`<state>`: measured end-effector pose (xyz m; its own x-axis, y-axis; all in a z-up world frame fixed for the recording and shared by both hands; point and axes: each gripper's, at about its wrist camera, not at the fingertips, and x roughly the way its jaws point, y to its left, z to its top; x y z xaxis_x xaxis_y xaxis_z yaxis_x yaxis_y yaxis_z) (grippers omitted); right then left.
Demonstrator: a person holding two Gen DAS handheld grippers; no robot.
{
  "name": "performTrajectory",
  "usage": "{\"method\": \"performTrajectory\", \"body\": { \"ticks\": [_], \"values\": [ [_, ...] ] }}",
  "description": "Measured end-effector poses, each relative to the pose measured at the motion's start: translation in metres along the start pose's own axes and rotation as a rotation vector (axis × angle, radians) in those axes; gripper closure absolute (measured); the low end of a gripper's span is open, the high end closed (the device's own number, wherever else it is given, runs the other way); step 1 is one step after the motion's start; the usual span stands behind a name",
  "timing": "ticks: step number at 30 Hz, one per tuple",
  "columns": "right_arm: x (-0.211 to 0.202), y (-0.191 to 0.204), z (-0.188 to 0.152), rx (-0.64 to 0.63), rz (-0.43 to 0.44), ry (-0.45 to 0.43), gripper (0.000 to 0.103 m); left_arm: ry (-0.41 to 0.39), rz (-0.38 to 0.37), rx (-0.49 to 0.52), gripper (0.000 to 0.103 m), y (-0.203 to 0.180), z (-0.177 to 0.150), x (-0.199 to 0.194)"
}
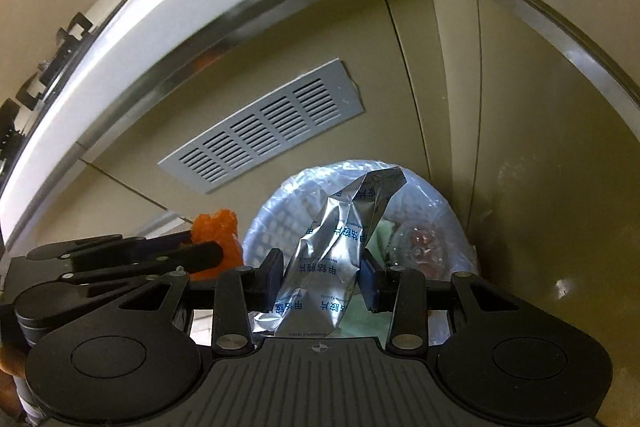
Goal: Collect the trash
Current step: 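Carry the packet and mesh bag over the wastebasket and open both grippers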
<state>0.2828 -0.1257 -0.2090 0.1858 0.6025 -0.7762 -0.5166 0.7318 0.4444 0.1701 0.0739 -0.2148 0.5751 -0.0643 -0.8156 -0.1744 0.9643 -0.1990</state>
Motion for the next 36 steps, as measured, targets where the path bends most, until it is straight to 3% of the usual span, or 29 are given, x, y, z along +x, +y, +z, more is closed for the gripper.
{"method": "performTrajectory", "body": {
  "ticks": [8,16,36],
  "values": [
    [0.001,-0.009,0.001,0.015,-0.023,0.006,0.063,0.022,-0.004,0.036,0.078,-0.005,0.003,0.019],
    [0.0,-0.013,0.004,0.026,-0.035,0.0,0.063,0.031,0.0,0.038,0.057,-0.005,0.005,0.023],
    [0.013,0.005,0.006,-0.055,-0.018,0.031,0.063,0.012,0.016,-0.015,0.057,0.008,0.003,-0.005]
  ]
}}
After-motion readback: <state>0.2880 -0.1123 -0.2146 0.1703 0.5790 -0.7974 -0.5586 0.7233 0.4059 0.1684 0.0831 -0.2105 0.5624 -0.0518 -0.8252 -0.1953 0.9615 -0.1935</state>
